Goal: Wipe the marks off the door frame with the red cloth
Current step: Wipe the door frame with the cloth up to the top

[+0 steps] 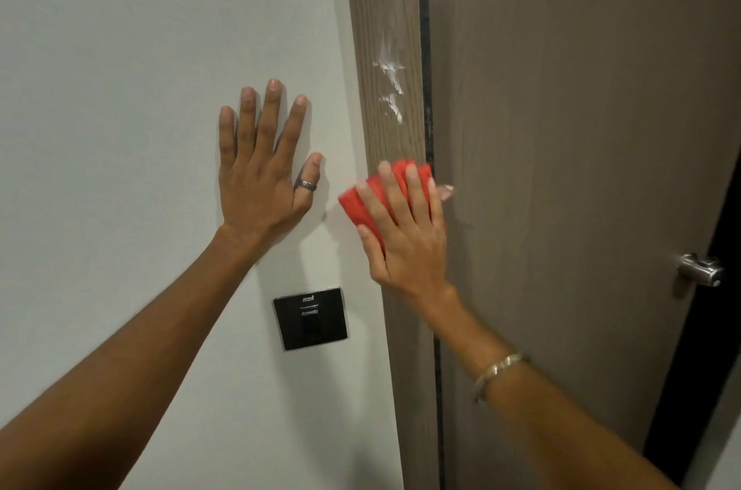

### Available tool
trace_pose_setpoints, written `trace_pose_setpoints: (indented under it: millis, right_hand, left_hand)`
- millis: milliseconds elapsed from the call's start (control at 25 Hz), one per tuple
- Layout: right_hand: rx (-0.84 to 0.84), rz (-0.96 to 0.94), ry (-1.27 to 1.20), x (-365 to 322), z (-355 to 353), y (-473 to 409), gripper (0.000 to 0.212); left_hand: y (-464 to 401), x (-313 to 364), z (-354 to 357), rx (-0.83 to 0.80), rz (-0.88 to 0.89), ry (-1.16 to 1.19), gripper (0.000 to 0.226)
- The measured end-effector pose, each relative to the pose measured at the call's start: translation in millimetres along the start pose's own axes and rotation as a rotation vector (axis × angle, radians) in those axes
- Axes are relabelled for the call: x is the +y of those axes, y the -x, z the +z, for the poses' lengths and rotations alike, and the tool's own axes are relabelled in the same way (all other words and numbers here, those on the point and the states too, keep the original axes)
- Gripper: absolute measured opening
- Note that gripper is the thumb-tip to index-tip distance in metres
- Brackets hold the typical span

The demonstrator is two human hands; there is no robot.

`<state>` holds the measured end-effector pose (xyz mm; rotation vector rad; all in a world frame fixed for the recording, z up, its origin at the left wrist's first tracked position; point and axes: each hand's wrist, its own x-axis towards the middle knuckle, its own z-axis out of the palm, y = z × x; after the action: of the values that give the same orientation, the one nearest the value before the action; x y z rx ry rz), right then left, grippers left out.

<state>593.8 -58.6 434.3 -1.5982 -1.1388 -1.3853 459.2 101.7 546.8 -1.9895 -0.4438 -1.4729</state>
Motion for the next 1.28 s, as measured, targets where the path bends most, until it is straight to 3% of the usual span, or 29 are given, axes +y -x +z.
trace_pose_setpoints:
  millis: [160, 320, 400, 520, 680, 960, 1160, 1280]
  right_hand:
    - [-0.134, -0.033, 0.034, -5, -12, 85, 0.066]
    - [-0.019, -0.112, -0.014, 17, -7, -19, 0.067]
    - [0.063, -0.047, -0.049, 20, -2, -59, 0.064]
    - [0.037, 0.106, -0.118, 6, 0, -13, 0.066]
    - [-0.058, 0.088, -0.152, 3, -9, 57, 0.065]
    - [0.130, 0.081, -0.195, 16, -2, -89, 0.061]
    - [-0.022, 0.116, -0.115, -2, -14, 19, 0.068]
    - [-0.013, 0.080, -0.070, 0, -15, 9, 0.068]
  left_hand:
    - [1, 0, -1, -0.004, 0.001, -0.005, 0.073]
    - [2, 1, 0, -0.015, -0.002, -0.008, 0.074]
    - [2, 1, 1, -0.015, -0.007, -0.007, 0.074]
    - [4, 10, 2, -0.004, -0.052, 0.005, 0.072]
    - [5, 15, 3, -0.001, -0.082, -0.012, 0.072]
    - [8, 15, 6, 0.034, -0.087, -0.035, 0.072]
    - [6, 13, 4, 0.029, -0.088, -0.035, 0.073]
    - [6, 13, 1, 0.020, -0.083, -0.011, 0.073]
